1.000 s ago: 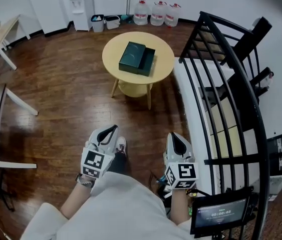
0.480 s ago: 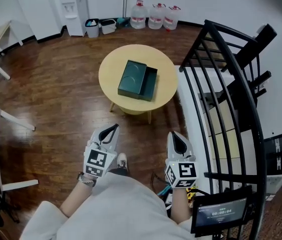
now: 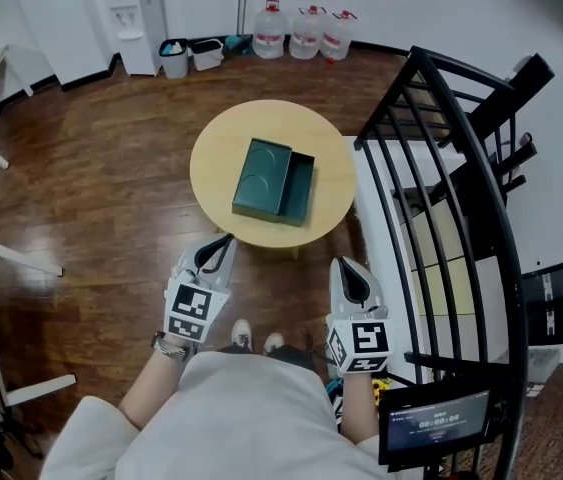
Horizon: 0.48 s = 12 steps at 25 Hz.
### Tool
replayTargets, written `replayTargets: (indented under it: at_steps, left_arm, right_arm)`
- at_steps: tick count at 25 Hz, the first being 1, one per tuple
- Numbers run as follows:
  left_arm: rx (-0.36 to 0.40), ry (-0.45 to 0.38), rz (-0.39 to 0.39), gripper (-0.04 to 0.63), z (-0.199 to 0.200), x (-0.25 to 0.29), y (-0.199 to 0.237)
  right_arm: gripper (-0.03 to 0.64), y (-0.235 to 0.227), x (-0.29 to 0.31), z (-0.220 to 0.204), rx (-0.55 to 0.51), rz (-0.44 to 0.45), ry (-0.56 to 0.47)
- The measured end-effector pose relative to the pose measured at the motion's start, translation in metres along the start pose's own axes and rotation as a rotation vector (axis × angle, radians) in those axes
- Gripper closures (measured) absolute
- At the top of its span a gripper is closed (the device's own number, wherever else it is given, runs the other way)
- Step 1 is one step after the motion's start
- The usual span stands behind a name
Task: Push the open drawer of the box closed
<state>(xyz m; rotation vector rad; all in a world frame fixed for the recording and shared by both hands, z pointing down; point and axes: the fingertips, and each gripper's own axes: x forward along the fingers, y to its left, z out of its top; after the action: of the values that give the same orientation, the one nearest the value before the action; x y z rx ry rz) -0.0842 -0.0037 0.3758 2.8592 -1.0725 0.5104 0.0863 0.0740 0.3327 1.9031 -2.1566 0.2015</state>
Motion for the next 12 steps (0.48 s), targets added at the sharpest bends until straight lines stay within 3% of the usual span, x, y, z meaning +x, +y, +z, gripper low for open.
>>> replayTargets:
  at_steps: [6, 12]
  left_arm:
    - [-0.027, 0.018, -0.016, 0.588, 0.0, 0.018, -0.004]
    - [-0.025, 0.031, -0.033, 0.58, -0.001, 0.03, -0.003]
  right_arm:
    - [0.614, -0.007, 0.018, 0.007, -0.021, 0.064, -0.009]
    - [0.614, -0.021, 0.032, -0.003, 0.022, 0.029, 0.048]
